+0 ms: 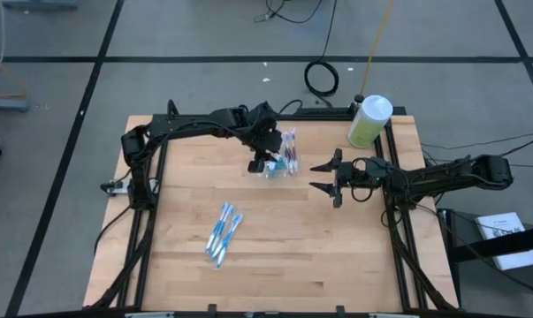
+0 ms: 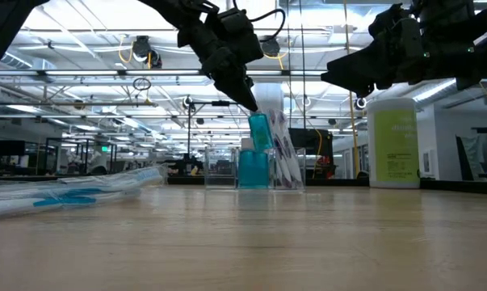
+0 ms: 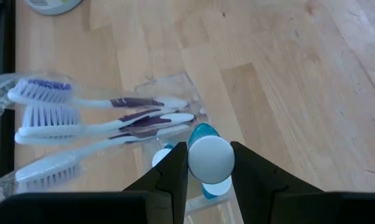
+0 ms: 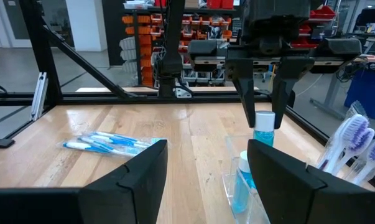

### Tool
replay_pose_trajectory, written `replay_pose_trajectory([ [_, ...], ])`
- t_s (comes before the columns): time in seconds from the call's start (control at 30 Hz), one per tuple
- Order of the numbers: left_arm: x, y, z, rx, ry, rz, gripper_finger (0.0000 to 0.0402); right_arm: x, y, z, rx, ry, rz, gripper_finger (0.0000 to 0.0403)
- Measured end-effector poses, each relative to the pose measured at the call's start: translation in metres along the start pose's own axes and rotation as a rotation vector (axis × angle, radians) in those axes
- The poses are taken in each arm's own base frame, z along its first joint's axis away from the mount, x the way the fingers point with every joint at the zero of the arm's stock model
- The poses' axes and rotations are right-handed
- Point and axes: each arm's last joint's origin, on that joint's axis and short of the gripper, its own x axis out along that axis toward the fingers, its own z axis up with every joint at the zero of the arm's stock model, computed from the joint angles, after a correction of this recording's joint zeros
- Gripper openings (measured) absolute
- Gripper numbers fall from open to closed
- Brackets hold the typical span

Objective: Pick & Place toothbrushing station
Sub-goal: Put the blue mouthwash into the transparent organizer

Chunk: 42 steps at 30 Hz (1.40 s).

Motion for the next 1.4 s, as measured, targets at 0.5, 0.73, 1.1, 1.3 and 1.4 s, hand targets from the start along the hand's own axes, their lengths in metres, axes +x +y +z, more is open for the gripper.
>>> replay_pose_trajectory([
  [0.5,0.000,0.001,0.000,-0.020,0.019,0.028,0.0104,0.000,0.000,0.000,0.000,-0.005,0.000,0.0215],
  [0.73,0.000,0.001,0.000,-0.059,0.018,0.031,0.0104,0.000,0.000,0.001,0.000,-0.005,0.000,0.0215],
  [1.1,-0.003,0.002,0.005,-0.094,0.013,0.041,0.0104,0.000,0.000,0.001,-0.005,-0.011,-0.001,0.0213],
  [1.3,-0.011,0.004,0.010,-0.091,0.035,0.069,0.0104,0.000,0.000,0.001,-0.005,-0.012,0.000,0.0215],
  [1.4,-0.011,0.003,0.009,-0.093,0.053,0.072,0.0104,0.000,0.000,0.001,-0.005,-0.011,-0.001,0.0216],
])
